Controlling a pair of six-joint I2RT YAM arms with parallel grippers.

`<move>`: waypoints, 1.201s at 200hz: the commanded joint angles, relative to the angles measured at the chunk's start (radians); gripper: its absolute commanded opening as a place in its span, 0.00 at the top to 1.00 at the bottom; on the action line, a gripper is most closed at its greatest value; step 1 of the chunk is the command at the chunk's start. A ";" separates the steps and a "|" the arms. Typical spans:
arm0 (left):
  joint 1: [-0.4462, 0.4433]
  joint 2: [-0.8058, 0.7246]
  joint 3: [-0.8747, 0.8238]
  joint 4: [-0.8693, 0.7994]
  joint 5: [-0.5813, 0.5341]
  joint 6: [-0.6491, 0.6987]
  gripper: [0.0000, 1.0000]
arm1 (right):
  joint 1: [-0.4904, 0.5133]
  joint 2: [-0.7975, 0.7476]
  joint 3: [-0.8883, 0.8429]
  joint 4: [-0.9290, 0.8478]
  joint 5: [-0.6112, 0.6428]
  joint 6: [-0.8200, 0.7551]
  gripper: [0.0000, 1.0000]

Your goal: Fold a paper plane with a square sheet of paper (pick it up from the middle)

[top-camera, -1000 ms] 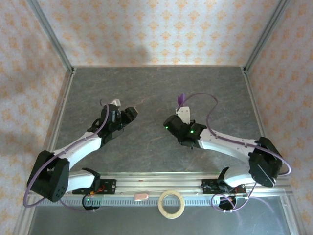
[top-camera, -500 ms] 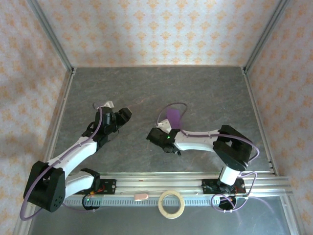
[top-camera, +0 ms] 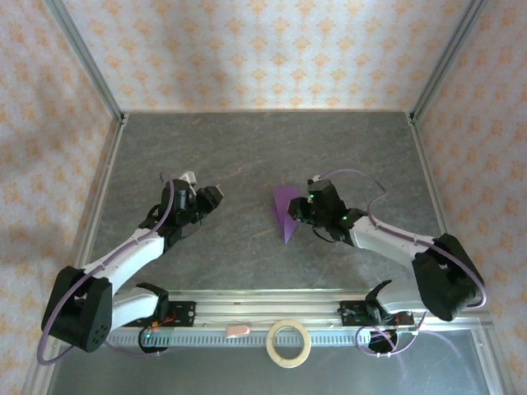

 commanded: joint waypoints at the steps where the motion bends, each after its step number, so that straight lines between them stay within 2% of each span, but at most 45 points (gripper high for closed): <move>1: 0.008 0.024 -0.012 0.071 0.077 0.000 0.76 | -0.028 0.083 -0.031 0.148 -0.278 0.072 0.95; 44: -0.002 0.083 -0.004 0.121 0.148 -0.011 0.83 | -0.031 0.235 -0.028 0.205 -0.331 0.092 0.97; 79: -0.048 0.158 0.031 0.151 0.200 0.001 0.84 | -0.031 0.271 -0.069 0.203 -0.281 0.138 0.97; 156: -0.227 0.452 0.222 0.273 0.265 -0.035 0.91 | 0.054 0.239 -0.210 0.365 -0.236 0.415 0.96; 191: -0.268 0.566 0.304 0.271 0.274 -0.030 0.94 | 0.082 0.194 -0.255 0.418 -0.188 0.513 0.96; 218: -0.292 0.647 0.356 0.197 0.254 -0.012 0.96 | 0.096 0.170 -0.275 0.441 -0.168 0.561 0.96; 240: -0.314 0.703 0.360 0.234 0.259 -0.017 0.97 | 0.105 0.151 -0.289 0.465 -0.159 0.587 0.96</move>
